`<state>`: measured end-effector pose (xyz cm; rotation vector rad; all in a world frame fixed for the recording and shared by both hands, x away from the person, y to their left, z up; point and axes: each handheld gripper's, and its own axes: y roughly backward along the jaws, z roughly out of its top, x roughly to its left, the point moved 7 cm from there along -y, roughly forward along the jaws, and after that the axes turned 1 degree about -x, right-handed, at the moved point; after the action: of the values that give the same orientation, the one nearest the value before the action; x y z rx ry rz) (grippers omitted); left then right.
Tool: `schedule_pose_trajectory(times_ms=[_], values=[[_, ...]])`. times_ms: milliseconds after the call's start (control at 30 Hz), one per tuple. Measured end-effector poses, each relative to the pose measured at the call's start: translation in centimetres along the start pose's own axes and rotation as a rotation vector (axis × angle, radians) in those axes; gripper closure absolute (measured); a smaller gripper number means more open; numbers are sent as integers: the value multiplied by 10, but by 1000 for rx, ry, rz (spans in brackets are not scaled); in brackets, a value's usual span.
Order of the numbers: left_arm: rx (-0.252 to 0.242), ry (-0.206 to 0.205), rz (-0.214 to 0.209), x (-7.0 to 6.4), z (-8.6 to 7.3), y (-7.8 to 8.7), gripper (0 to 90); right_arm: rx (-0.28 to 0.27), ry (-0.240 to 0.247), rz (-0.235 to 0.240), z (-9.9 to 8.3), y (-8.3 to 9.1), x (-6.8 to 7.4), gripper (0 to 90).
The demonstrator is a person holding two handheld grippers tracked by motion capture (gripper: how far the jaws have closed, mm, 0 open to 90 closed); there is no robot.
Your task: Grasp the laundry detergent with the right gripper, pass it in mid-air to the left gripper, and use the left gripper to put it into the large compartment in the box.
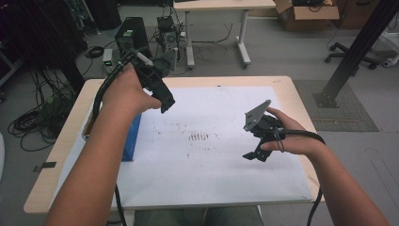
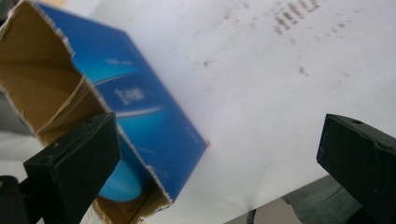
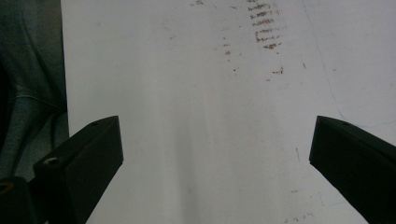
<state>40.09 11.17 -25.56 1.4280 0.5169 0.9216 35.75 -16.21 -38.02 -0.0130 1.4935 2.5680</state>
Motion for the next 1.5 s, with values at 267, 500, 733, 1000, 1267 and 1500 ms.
schedule_pose_trajectory(times_ms=[267, 500, 733, 1000, 1267, 1500], values=[[-22, -140, -43, -28, 7, 8, 2, 19, 10, 1, 0, 4, 2, 28], [-13, -269, -89, -50, 7, 7, 2, 54, 10, -2, -1, 6, 0, 28], [-1, -355, -137, -66, 5, 2, 2, 74, 7, -5, -1, 8, 0, 30], [19, -494, -219, -88, 2, -2, 2, 86, 19, -1, 1, 12, -1, 30], [33, -593, -252, -96, 1, -6, 2, 89, 24, 2, 3, 13, -5, 30], [35, -627, -273, -98, -5, -12, 2, 109, 26, 12, 3, 12, -4, 31]])
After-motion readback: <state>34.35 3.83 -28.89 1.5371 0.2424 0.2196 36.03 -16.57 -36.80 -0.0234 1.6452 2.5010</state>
